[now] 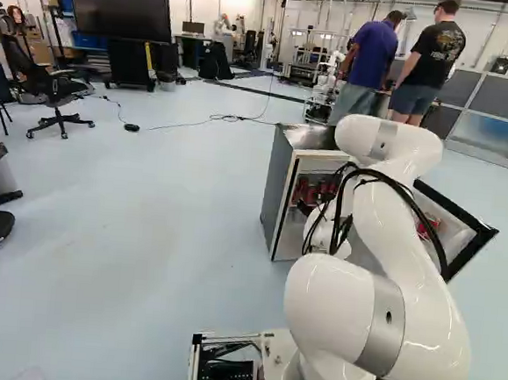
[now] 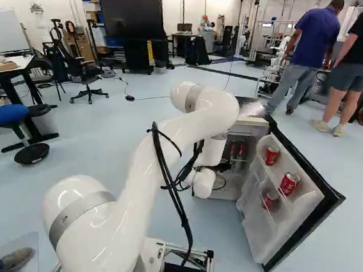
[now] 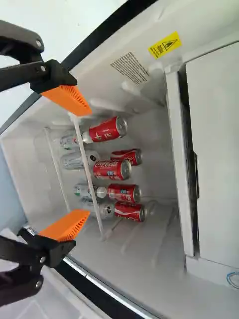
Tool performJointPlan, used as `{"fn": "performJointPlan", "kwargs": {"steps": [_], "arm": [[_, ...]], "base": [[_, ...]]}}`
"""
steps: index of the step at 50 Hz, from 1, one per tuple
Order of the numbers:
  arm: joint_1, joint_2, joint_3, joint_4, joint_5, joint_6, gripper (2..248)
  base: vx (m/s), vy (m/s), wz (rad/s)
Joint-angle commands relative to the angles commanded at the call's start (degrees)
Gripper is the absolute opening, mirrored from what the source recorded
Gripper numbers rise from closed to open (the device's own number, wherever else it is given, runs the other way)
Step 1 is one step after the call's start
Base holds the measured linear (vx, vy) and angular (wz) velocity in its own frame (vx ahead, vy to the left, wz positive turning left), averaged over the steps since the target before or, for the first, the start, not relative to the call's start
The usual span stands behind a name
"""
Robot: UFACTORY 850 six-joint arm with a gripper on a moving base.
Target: Grab a drink from the fridge
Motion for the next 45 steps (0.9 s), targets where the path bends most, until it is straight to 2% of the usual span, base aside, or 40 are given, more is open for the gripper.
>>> {"fn": "performJointPlan", "kwargs": {"steps": [27, 45], "arm": [[0.9, -3.1, -6.0, 0.0, 0.0, 0.0, 247], [0.8, -5.6, -10.9, 0.0, -0.7, 0.0, 247]], "base": [[0.0, 0.0, 0.0], [0.0, 0.0, 0.0]]}}
